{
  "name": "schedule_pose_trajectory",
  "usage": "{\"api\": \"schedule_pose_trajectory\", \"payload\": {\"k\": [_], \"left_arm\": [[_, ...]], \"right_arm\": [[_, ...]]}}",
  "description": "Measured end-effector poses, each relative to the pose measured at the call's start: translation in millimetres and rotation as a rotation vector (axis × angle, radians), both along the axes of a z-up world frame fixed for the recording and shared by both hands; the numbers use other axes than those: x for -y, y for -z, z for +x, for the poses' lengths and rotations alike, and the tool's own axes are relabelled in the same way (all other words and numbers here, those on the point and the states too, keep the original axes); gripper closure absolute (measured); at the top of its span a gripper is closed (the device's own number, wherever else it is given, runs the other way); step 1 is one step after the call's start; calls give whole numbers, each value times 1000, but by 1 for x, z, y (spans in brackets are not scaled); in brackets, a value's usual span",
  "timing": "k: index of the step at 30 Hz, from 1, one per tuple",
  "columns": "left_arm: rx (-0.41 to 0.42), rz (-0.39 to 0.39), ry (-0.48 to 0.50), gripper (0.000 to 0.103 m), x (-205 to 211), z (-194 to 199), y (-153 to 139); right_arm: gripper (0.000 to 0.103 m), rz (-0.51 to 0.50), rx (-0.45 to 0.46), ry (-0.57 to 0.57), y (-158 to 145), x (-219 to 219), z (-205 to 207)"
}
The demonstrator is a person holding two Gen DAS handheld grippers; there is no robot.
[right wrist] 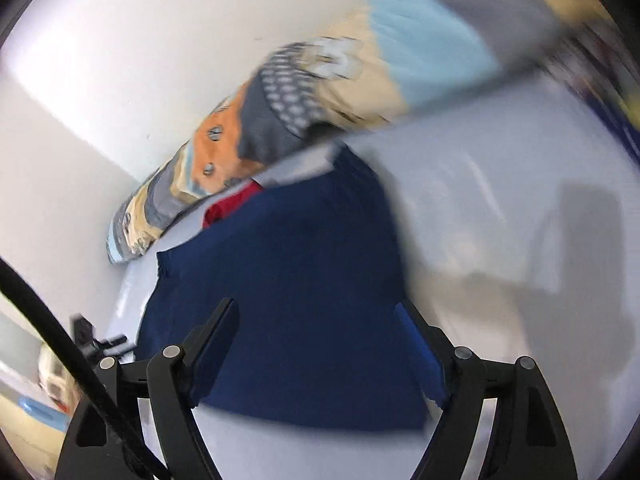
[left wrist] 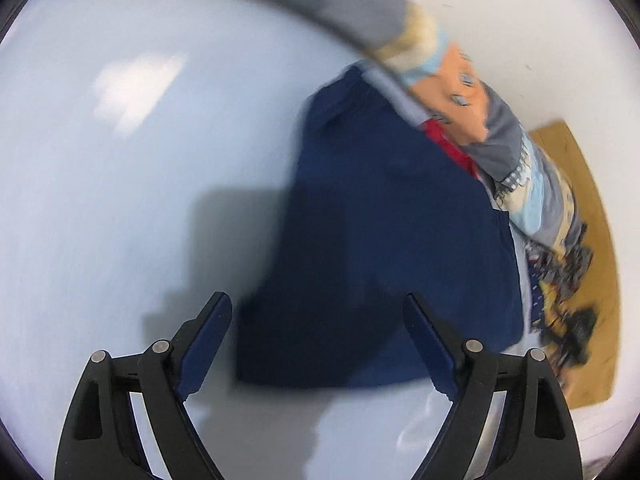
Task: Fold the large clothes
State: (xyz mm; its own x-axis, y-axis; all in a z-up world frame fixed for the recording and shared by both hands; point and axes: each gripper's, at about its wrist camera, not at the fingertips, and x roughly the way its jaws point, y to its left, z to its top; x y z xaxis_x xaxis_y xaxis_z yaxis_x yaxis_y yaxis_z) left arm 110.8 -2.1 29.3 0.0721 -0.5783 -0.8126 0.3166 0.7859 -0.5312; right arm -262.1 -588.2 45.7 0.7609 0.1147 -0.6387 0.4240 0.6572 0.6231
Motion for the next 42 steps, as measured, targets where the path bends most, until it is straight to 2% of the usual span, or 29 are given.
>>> {"api": "schedule_pose_trajectory", "payload": {"k": [3,6,8,10,12,15,16,17,18,19,22,27,31,34,36,37,38,39,40,42], "left_arm": [[-88,-83,-72,17,-33,-13,21],[-90,-160,-79,17,-35,-22,22],[-103,-199,-54,28,-20,-24,26],[-79,-158,-54,28,4,-22,31],[-53,-169,-47,29,24,-14,31],[-89,-211,-46,29,50,-2,33],[-92,-217,-40,39,58,0,34],[-84,-205,-43,61,65,0,35],[-72,-184,-56,74,68,-1,35],[-60,-175,-70,86,69,-3,36],[12,-171,-51,91,63,-17,22],[46,-157,-26,92,46,-48,-8],[37,-163,14,92,13,-94,-28],[9,-159,37,92,-17,-131,-26],[-22,-150,60,90,-39,-156,-15],[-37,-122,77,84,-50,-169,-6],[-34,-86,63,76,-60,-175,-1],[-21,-44,34,66,-71,-181,3],[-12,-14,-3,65,-85,-185,6],[-5,-39,-70,60,-118,-186,0]], "right_arm": [[19,120,-12,55,31,-1,-51],[19,225,-9,69,62,-11,-59],[19,268,6,79,74,-15,-53],[18,257,28,93,75,-17,-45],[18,280,36,77,74,-18,-22],[21,274,24,36,73,-18,13],[24,262,31,41,73,-18,22],[56,264,56,27,72,-18,30],[80,254,50,11,72,-20,39],[81,225,26,19,70,-22,43],[85,78,-15,11,49,-38,40],[88,-10,1,-33,11,-68,6],[88,-47,7,-93,-14,-102,-38],[88,-56,-21,-137,-22,-130,-79],[87,-35,-58,-160,-12,-143,-106],[84,-25,-94,-153,-3,-146,-118],[73,-2,-156,-140,10,-147,-126],[67,20,-214,-129,20,-145,-130],[67,33,-256,-105,27,-140,-138],[66,26,-252,-19,20,-127,-159]]}}
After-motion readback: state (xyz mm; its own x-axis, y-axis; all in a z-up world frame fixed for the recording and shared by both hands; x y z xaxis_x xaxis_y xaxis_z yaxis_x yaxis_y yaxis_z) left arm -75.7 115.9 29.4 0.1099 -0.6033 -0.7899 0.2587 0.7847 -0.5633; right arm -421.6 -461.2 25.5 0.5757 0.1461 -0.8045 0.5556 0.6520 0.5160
